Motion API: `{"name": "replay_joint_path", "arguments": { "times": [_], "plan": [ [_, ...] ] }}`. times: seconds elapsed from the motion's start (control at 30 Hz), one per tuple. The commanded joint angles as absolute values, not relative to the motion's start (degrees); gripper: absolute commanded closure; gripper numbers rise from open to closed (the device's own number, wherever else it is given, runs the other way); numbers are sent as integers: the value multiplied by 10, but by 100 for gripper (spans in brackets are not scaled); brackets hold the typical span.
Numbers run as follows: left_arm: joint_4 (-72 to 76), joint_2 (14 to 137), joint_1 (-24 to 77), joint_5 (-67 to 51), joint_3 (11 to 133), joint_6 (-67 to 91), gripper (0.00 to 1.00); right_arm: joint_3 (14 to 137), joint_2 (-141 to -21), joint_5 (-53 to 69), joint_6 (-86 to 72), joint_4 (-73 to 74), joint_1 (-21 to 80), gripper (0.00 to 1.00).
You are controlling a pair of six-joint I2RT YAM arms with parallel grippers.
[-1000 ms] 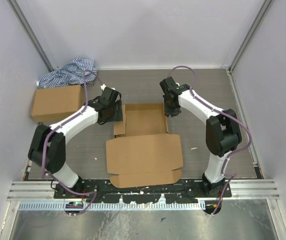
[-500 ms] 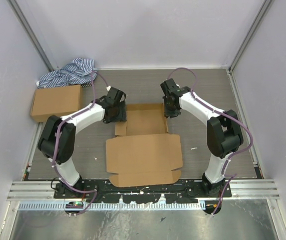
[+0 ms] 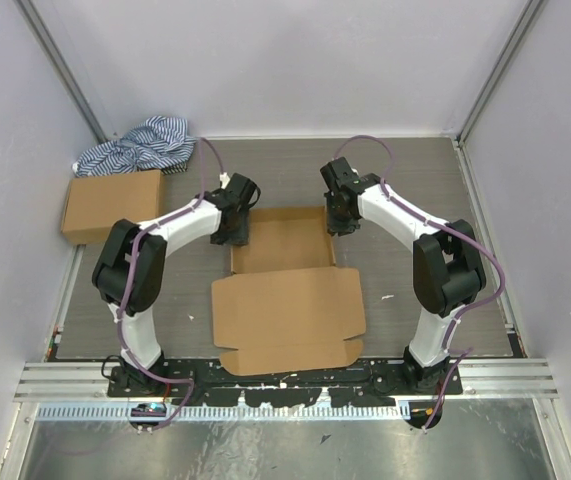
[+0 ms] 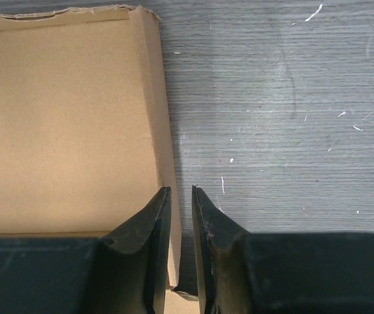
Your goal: Fold the paper box
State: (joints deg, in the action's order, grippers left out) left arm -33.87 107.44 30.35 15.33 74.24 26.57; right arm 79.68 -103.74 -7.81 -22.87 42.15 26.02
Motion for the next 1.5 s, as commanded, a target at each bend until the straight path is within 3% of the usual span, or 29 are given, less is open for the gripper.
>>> {"name": "replay_joint_path", "arguments": {
  "times": [0.0,0.1,0.17,0.3,0.4,0.7,0.73,0.83,0.93,1.2,1.4,1.47],
  "plan": [
    [-359,1086,311,193,758,251,44,793,-1022,-78,-234,410,258,75],
    [-360,1093,312,192,762,251,46,792,-1025,-80,-234,410,259,76],
    [-363,1099,312,192,764,251,53,793,-1026,-79,-235,410,259,76],
    [-376,1108,313,200,775,247,93,794,-1027,-77,-235,410,259,76],
    [-401,1115,316,219,790,243,100,794,-1027,-77,-236,410,259,76],
    [-438,1119,342,299,813,232,100,791,-1028,-77,-243,411,261,76],
    [-435,1118,342,293,812,232,98,791,-1027,-77,-243,411,261,76],
    [-429,1121,341,271,810,233,78,792,-1026,-78,-243,412,261,76],
    [-434,1126,341,257,815,240,68,794,-1021,-84,-243,415,261,76],
    [-449,1074,340,254,826,247,56,812,-997,-91,-230,418,261,76],
    [-470,1002,340,262,836,249,52,846,-988,-67,-203,408,262,76],
    [-470,956,340,262,824,246,52,865,-993,-57,-184,398,262,72]
  ]
}}
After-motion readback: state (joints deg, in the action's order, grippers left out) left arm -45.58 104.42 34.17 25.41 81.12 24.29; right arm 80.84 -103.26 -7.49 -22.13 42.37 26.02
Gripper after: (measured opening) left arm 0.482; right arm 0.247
